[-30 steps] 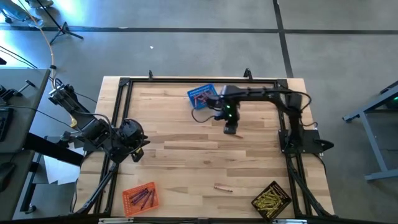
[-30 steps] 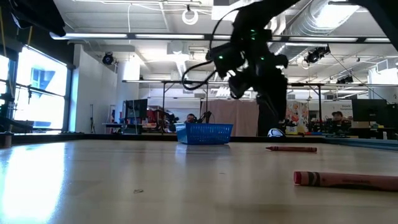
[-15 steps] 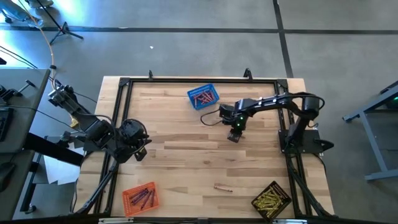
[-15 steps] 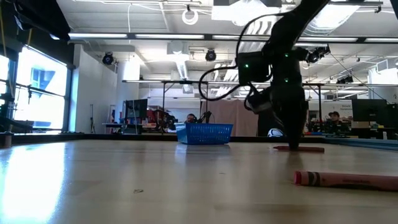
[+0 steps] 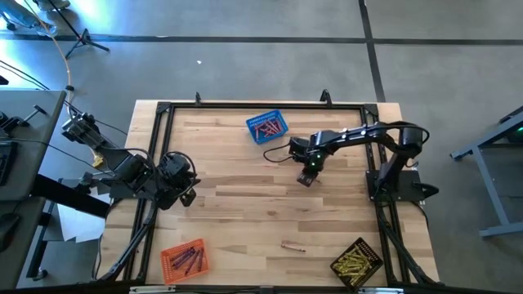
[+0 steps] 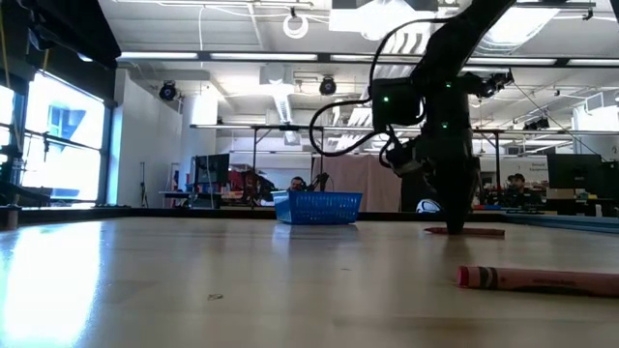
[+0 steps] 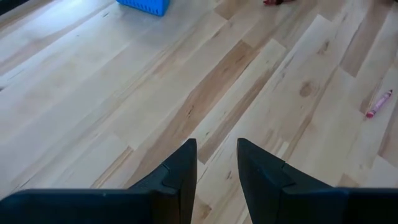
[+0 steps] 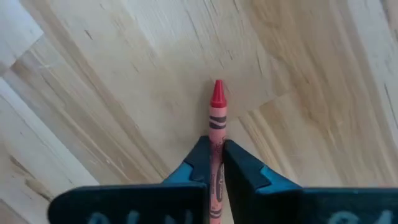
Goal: Sort crayons
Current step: Put the red crayon into the blue bin
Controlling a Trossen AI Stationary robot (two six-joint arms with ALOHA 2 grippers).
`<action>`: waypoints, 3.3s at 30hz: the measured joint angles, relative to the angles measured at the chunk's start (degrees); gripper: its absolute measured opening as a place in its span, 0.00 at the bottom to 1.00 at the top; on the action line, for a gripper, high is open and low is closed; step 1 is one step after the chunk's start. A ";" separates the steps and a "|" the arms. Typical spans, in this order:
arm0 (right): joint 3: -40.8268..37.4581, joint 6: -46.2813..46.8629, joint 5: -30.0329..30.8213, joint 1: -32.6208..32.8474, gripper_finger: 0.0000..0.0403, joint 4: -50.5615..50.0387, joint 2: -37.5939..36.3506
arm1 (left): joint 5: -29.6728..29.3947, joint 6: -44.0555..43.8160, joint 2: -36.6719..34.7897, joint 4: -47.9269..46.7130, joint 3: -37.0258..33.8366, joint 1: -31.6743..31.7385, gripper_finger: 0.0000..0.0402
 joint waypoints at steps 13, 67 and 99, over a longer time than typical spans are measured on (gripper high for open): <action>23.48 -8.84 3.98 0.28 0.03 7.34 -2.82 | 1.04 0.02 0.02 -0.02 0.00 0.00 0.26; 25.06 14.20 2.21 14.19 0.19 -19.34 -19.43 | 26.47 52.64 24.85 43.77 0.06 22.35 0.26; 11.65 50.64 3.28 51.10 0.19 -23.16 -19.47 | 43.56 61.53 61.40 60.03 24.93 17.63 0.26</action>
